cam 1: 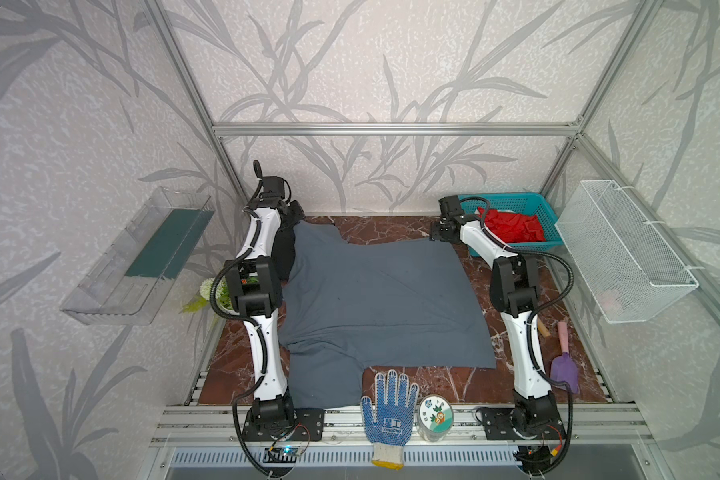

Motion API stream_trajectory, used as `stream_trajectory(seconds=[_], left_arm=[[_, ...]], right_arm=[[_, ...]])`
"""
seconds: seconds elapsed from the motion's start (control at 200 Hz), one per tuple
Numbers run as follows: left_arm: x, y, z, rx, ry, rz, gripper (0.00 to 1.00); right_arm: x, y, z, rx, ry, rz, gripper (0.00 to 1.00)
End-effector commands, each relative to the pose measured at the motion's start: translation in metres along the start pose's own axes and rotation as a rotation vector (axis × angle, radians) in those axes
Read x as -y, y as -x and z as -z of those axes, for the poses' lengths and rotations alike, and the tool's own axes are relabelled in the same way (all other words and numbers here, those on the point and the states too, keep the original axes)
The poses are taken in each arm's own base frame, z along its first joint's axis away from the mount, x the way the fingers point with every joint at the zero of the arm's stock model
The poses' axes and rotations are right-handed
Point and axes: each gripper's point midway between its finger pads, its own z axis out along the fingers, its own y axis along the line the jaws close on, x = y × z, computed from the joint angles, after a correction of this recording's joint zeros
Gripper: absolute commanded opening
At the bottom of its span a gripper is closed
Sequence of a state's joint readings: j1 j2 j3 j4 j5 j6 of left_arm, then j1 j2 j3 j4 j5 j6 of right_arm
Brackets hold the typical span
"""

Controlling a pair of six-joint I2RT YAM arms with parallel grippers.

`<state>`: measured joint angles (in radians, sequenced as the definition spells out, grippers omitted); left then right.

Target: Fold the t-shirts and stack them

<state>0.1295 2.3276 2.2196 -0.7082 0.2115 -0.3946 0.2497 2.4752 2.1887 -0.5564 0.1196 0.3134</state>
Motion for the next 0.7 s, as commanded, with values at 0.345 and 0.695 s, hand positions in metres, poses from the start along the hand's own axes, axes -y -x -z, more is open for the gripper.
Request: stream_trajectory(seconds=[0.345, 0.695], left_arm=[[0.009, -0.001, 0.030, 0.001, -0.047, -0.052, 0.00], [0.012, -0.008, 0.033, -0.019, -0.081, -0.070, 0.00]], right_arm=[[0.028, -0.024, -0.035, -0.141, -0.163, -0.068, 0.66], [0.034, -0.035, -0.056, -0.177, -0.111, -0.121, 0.60]])
